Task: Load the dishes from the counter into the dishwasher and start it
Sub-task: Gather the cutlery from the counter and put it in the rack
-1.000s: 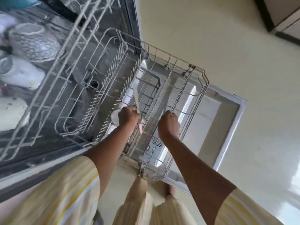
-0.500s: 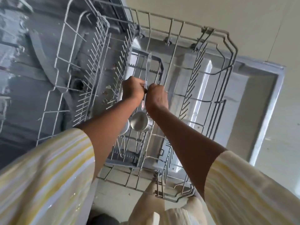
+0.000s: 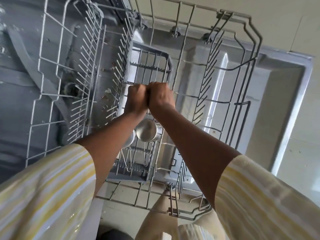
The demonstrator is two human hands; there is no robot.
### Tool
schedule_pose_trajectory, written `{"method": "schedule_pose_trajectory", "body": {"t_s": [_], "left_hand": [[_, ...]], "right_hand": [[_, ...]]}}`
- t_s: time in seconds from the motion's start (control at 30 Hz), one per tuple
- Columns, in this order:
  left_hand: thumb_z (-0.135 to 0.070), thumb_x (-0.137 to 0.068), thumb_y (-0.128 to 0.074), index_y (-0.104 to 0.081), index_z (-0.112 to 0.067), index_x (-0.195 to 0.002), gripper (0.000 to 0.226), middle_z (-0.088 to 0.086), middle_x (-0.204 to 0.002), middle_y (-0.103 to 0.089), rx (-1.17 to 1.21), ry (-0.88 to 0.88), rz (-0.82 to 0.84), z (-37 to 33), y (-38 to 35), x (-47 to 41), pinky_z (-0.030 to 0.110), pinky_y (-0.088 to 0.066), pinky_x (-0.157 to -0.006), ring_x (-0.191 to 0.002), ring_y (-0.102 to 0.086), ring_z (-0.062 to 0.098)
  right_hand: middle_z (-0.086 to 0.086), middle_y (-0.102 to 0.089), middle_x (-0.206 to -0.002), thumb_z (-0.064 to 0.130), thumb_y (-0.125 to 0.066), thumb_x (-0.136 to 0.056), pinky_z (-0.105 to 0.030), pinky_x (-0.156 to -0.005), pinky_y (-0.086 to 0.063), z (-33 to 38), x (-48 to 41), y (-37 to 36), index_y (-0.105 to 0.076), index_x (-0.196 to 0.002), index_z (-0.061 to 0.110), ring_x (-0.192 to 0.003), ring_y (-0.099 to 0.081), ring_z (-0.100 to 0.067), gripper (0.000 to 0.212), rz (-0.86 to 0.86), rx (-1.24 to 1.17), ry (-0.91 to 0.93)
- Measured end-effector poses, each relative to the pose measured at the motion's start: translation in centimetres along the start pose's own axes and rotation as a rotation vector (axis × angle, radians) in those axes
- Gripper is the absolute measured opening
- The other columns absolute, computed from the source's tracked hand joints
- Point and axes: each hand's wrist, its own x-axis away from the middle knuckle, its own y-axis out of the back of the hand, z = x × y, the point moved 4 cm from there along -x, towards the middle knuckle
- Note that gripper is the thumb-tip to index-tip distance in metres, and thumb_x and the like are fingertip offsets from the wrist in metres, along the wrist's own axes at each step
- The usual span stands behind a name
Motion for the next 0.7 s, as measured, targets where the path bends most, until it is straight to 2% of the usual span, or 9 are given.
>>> {"method": "schedule_pose_trajectory", "body": {"t_s": [0.07, 0.17, 0.27, 0.33, 0.47, 0.6, 0.7], "left_hand": [[-0.011, -0.091, -0.043, -0.047, -0.018, -0.058, 0.034, -0.006, -0.05, -0.051, -0.186, -0.095, 0.01, 0.1, 0.4, -0.1, 0.026, -0.038, -0.051, -0.055, -0.043, 0.011], [-0.004, -0.093, -0.042, -0.062, 0.007, -0.069, 0.033, 0.024, -0.069, -0.063, -0.684, -0.374, 0.102, -0.6, 0.0, 0.0, 0.036, -0.031, -0.056, -0.058, -0.045, 0.02], [-0.005, -0.095, -0.041, -0.066, 0.007, -0.088, 0.029, 0.028, -0.089, -0.066, -0.94, -0.456, 0.122, -1.1, -0.2, 0.4, 0.029, -0.024, -0.06, -0.078, -0.059, 0.035], [-0.005, -0.094, -0.04, -0.065, 0.008, -0.089, 0.028, 0.029, -0.091, -0.065, -1.0, -0.507, 0.127, -1.3, -0.2, 0.6, 0.027, -0.022, -0.062, -0.083, -0.059, 0.038], [0.002, -0.091, -0.04, -0.061, 0.012, -0.089, 0.023, 0.032, -0.091, -0.062, -1.057, -0.559, 0.159, -1.5, -0.3, 1.6, 0.034, -0.027, -0.067, -0.086, -0.056, 0.041], [-0.003, -0.092, -0.041, -0.06, 0.007, -0.079, 0.025, 0.029, -0.082, -0.061, -1.035, -0.505, 0.168, -1.2, -0.1, 1.3, 0.027, -0.017, -0.061, -0.07, -0.047, 0.034], [-0.006, -0.095, -0.038, -0.062, 0.003, -0.088, 0.026, 0.025, -0.084, -0.064, -1.062, -0.494, 0.156, -1.3, -0.1, 0.9, 0.031, -0.026, -0.062, -0.068, -0.05, 0.031]], "right_hand": [[-0.013, -0.065, -0.101, 0.008, -0.04, -0.096, -0.028, -0.077, -0.045, -0.1, -0.1, -0.1, -0.067, -0.104, 0.008, -0.08, -0.052, -0.022, 0.028, 0.002, 0.018, -0.021], [-0.012, -0.058, -0.089, 0.019, -0.036, -0.098, -0.027, -0.069, -0.036, -0.6, -0.3, -0.3, -0.066, -0.101, 0.005, -0.076, -0.048, -0.024, 0.033, 0.016, -0.032, -0.072], [-0.009, -0.053, -0.084, 0.024, -0.032, -0.099, -0.03, -0.067, -0.033, -0.6, -0.4, -0.6, -0.065, -0.097, 0.005, -0.074, -0.048, -0.025, 0.038, 0.005, -0.075, -0.103], [-0.008, -0.054, -0.085, 0.022, -0.032, -0.098, -0.03, -0.067, -0.033, -0.5, -0.4, -0.7, -0.066, -0.096, 0.006, -0.075, -0.049, -0.024, 0.037, 0.003, -0.052, -0.092], [-0.009, -0.055, -0.086, 0.019, -0.033, -0.097, -0.029, -0.068, -0.034, -0.6, -0.4, -0.5, -0.066, -0.097, 0.005, -0.076, -0.048, -0.025, 0.036, -0.004, -0.047, -0.085], [-0.012, -0.06, -0.089, 0.01, -0.034, -0.097, -0.028, -0.069, -0.038, -0.7, -0.4, -0.5, -0.065, -0.099, 0.004, -0.076, -0.051, -0.024, 0.032, -0.022, 0.006, -0.041], [-0.014, -0.063, -0.095, 0.015, -0.033, -0.099, -0.029, -0.068, -0.038, -0.6, -0.6, -0.6, -0.064, -0.1, 0.004, -0.076, -0.052, -0.025, 0.033, -0.028, 0.005, -0.013]]}}
